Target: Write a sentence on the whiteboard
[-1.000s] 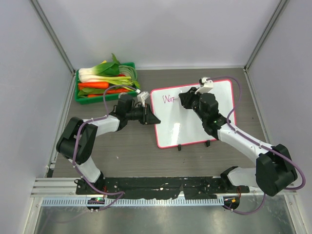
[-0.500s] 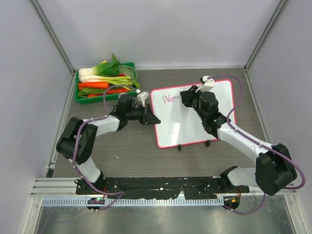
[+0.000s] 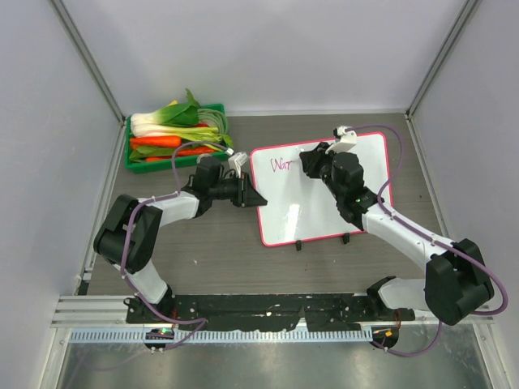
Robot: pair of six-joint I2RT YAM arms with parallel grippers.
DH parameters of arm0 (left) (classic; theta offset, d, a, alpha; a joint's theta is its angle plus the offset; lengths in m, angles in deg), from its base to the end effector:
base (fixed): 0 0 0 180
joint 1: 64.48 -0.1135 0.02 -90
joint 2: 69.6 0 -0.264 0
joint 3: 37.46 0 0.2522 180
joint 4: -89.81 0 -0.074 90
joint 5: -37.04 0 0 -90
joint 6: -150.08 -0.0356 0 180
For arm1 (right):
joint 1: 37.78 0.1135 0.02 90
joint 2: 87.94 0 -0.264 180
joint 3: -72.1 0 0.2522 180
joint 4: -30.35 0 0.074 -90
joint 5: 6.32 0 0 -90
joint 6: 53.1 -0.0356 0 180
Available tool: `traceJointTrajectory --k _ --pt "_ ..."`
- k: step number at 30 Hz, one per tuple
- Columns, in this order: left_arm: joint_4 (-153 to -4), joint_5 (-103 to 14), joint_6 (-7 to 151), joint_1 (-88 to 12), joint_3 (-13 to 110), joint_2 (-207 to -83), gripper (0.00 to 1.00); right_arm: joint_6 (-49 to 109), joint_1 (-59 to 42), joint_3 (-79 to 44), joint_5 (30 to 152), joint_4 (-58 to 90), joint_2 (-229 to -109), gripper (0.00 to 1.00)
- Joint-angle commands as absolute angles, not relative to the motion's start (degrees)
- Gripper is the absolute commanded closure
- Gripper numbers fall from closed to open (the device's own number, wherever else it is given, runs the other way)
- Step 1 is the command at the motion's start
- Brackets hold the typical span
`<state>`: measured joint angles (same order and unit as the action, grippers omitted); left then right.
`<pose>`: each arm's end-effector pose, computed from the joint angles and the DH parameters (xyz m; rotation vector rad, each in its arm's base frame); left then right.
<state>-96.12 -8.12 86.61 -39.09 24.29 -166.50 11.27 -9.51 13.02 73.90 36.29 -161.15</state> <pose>0.3005 -0.1704 0.1819 0.4969 2.1469 -1.3444 0.2638 0.1350 0.2891 0.0888 1.7406 0.5499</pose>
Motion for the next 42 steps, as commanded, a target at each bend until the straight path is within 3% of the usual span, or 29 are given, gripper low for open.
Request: traceJointTrajectory --k 1,17,42 --pt "-91.2 -11.47 79.33 -37.41 23.94 -168.57 1.0 12.47 -9.92 13.25 73.31 36.01 -160.36 0.99" --pt "-91.11 -11.56 79.24 -37.41 23.94 -168.57 1.0 11.93 -9.92 12.46 74.72 36.98 -155.09 0.98" --pt "-90.94 -11.65 79.07 -37.4 24.03 -168.48 1.0 12.99 -10.01 13.25 72.17 36.63 -159.57 0.98"
